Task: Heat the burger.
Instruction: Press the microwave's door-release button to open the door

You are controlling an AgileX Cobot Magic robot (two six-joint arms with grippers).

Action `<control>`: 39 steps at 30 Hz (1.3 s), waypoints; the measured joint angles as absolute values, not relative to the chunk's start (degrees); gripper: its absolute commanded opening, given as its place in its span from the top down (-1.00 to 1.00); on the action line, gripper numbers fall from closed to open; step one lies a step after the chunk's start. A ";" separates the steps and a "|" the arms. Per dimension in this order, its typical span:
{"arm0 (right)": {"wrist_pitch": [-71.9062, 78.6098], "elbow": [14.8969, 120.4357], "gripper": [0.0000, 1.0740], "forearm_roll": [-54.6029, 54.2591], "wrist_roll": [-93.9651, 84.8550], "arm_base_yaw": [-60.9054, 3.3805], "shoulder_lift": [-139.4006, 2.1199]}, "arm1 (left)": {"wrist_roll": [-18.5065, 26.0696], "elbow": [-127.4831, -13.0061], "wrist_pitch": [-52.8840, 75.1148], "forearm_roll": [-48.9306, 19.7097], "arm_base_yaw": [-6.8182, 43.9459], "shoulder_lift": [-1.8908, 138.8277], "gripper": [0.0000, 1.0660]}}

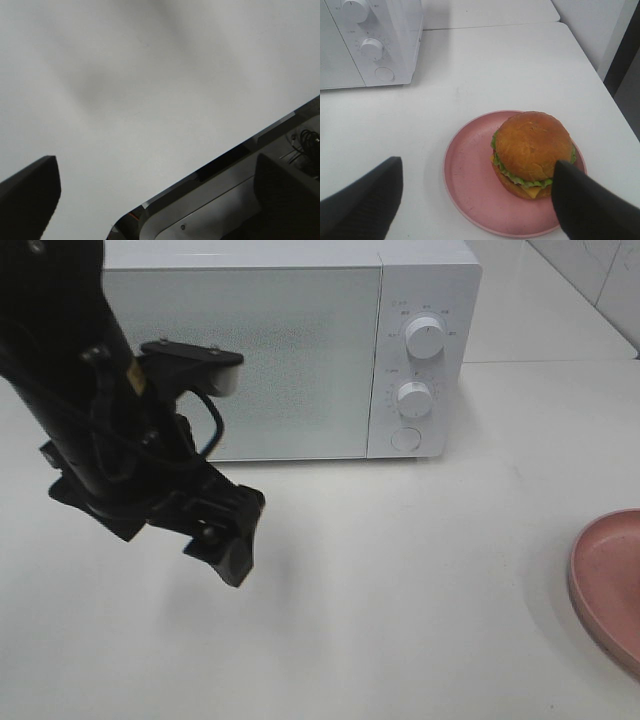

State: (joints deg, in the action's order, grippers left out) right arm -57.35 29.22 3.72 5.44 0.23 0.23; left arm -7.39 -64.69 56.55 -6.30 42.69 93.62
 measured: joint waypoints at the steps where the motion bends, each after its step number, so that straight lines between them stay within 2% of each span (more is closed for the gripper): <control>1: -57.35 29.22 -0.41 3.72 5.44 0.23 0.23 | -7.28 -64.74 58.21 -6.70 39.94 91.67 -0.84; 3: -57.35 29.22 -0.41 3.72 5.44 0.23 0.23 | -7.22 -64.74 59.24 -6.76 38.27 90.93 -0.84; 4: -57.35 29.22 -0.41 3.72 5.44 0.23 0.23 | -7.10 -64.74 61.13 -6.76 34.49 88.98 -0.84; 5: -57.35 29.22 -0.41 3.72 5.44 0.23 0.23 | -7.10 -64.74 61.13 -6.76 34.49 88.98 -0.84; 6: -57.35 29.22 -0.41 3.72 5.44 0.23 0.23 | -6.30 -64.74 63.08 -6.76 30.77 87.38 -0.84; 7: -57.35 29.22 -0.41 3.72 5.44 0.23 0.23 | -5.84 -64.74 63.77 -6.76 29.11 86.57 -0.84; 8: -57.35 29.22 -0.41 3.72 5.44 0.23 0.23 | -5.84 -64.74 63.77 -6.76 29.11 86.57 -0.84; 10: -57.35 29.22 -0.41 3.72 5.44 0.23 0.23 | -4.07 -64.86 67.38 -6.76 21.26 82.91 -0.84; 13: -57.35 29.22 -0.41 3.72 5.44 0.23 0.23 | -3.50 -64.86 68.07 -6.76 19.37 82.22 -0.84; 14: -57.35 29.22 -0.41 3.72 5.44 0.23 0.23 | -2.29 -64.86 68.93 -6.76 15.76 80.50 -0.84; 16: -57.35 29.22 -0.41 3.72 5.44 0.23 0.23 | -1.60 -64.86 69.21 -6.76 14.38 79.81 -0.84; 18: -57.35 29.22 -0.41 3.72 5.44 0.23 0.23 | 0.00 -63.77 69.44 -6.76 8.59 76.09 -0.84; 21: -57.35 29.22 -0.41 3.72 5.44 0.23 0.23 | 0.34 -63.03 69.44 -6.76 7.28 75.23 -0.84; 23: -57.35 29.22 -0.41 3.72 5.44 0.23 0.23 | 0.52 -59.01 69.61 -6.70 4.35 72.31 -0.84; 26: -57.35 29.22 -0.41 3.72 5.44 0.23 0.23 | 0.52 -53.74 69.79 -6.42 2.98 68.07 -0.83; 39: -57.35 29.22 -0.41 3.72 5.44 0.23 0.23 | 0.52 -40.28 68.47 -3.44 2.98 53.86 -0.83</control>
State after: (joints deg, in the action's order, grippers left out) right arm -57.35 29.22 3.72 5.44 0.23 0.23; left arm 0.52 -40.28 68.47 -3.44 2.98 53.86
